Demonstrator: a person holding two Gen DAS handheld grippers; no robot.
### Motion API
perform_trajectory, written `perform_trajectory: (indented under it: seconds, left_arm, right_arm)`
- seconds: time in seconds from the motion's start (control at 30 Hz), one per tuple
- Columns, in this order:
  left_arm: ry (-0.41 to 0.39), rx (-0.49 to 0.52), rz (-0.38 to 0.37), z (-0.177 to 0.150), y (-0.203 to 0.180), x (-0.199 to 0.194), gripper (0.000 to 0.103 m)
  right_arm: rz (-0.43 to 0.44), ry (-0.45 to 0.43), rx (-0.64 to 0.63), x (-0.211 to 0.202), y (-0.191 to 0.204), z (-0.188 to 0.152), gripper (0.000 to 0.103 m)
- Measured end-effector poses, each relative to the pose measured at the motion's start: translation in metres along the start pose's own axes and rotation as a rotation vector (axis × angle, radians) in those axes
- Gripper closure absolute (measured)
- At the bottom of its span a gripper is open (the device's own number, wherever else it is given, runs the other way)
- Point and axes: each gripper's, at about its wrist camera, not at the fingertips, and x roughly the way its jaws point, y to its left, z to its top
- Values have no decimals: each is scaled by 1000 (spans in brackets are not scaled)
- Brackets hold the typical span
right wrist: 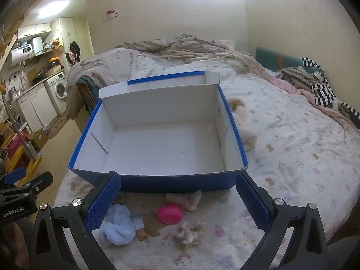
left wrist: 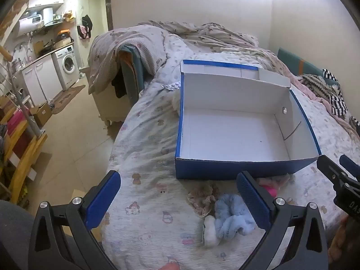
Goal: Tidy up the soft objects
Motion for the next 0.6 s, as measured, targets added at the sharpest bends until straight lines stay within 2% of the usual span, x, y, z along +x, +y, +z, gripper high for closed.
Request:
perform_trajectory:
  seconds: [0.6]
  left_arm:
    - [-1,-4,4,1,3,-1,0]
  right_arm:
    - [0,-11,-1,-2,2,1,0]
